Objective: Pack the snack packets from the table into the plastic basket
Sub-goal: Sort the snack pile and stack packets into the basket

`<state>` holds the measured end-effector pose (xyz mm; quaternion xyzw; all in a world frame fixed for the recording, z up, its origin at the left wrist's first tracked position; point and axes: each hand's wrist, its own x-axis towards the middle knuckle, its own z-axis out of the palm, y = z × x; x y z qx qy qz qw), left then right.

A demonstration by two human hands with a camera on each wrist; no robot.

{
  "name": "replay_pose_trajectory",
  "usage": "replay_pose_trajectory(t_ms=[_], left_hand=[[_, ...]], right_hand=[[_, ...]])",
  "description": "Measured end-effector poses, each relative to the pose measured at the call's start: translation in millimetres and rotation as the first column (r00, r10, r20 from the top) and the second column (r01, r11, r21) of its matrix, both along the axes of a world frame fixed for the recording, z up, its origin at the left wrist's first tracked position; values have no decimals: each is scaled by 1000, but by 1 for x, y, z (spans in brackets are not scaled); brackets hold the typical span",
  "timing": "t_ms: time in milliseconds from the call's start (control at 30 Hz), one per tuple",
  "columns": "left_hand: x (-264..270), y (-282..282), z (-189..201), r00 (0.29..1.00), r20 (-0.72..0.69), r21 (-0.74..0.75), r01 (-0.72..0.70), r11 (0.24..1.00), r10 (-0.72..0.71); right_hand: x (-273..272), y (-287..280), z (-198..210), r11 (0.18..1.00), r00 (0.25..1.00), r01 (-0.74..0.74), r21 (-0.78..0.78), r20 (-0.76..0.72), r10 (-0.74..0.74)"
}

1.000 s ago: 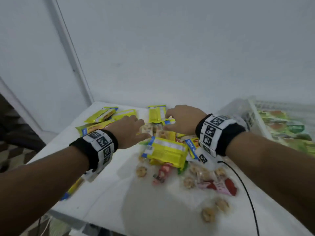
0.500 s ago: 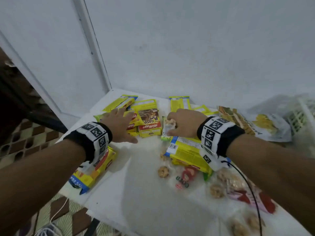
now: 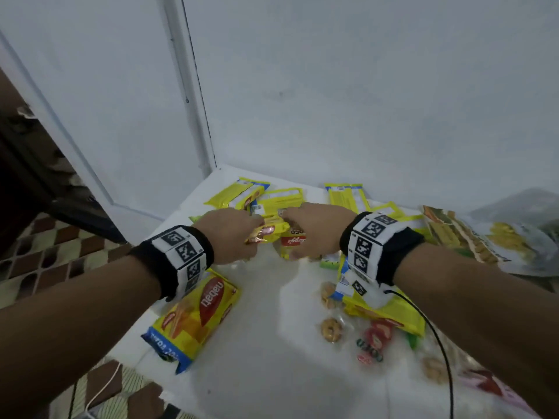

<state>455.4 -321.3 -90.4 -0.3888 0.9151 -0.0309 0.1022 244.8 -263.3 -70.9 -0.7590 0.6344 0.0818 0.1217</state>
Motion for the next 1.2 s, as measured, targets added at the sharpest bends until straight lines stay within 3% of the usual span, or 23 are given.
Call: replay_pose_trajectory(t_ms=[100,233,333,400,533,633,700,800,867,967,1033,1100,1200], left_hand=[[6,-5,9,997,-48,-1,58,998,-58],[10,-18,27,955,-296,163,33,986,17],[8,-27,39,886,-454,305,55,951,95],[6,-32,44,862,-497,336,88,938,98],[9,-38,55,801,-591,406,194,893,95],[11,-39,59,797,-599,476,276,835,78],[11,-39,57,813,-579,503,292,814,65],[14,-44,52,860,-509,495,258,830,36],[19,-53,47,871,-481,532,203,822,96],[34,-74,37,858,-486,450,85,889,165],[46,-87,30,898,-425,273,4,962,117],[57,-93,23,941,-322,165,-51,985,103],[66,-92,12,964,-191,208,-144,968,184]], right_hand=[[6,-4,5,992,996,68,105,53,-74],[3,1,15,983,965,182,-32,198,-172],[5,10,19,957,896,259,-130,404,-187],[7,14,19,945,869,279,-172,465,-172],[16,17,12,900,745,405,-163,629,-222],[21,17,14,899,662,424,-107,715,-227],[19,17,15,904,650,423,-62,716,-255],[12,21,15,900,612,437,-5,735,-293],[8,22,13,885,591,464,39,730,-342],[0,22,15,858,643,498,126,610,-463],[-3,23,17,860,730,485,160,466,-499],[-3,23,18,868,811,475,149,308,-497],[-3,18,13,892,871,445,76,195,-451]])
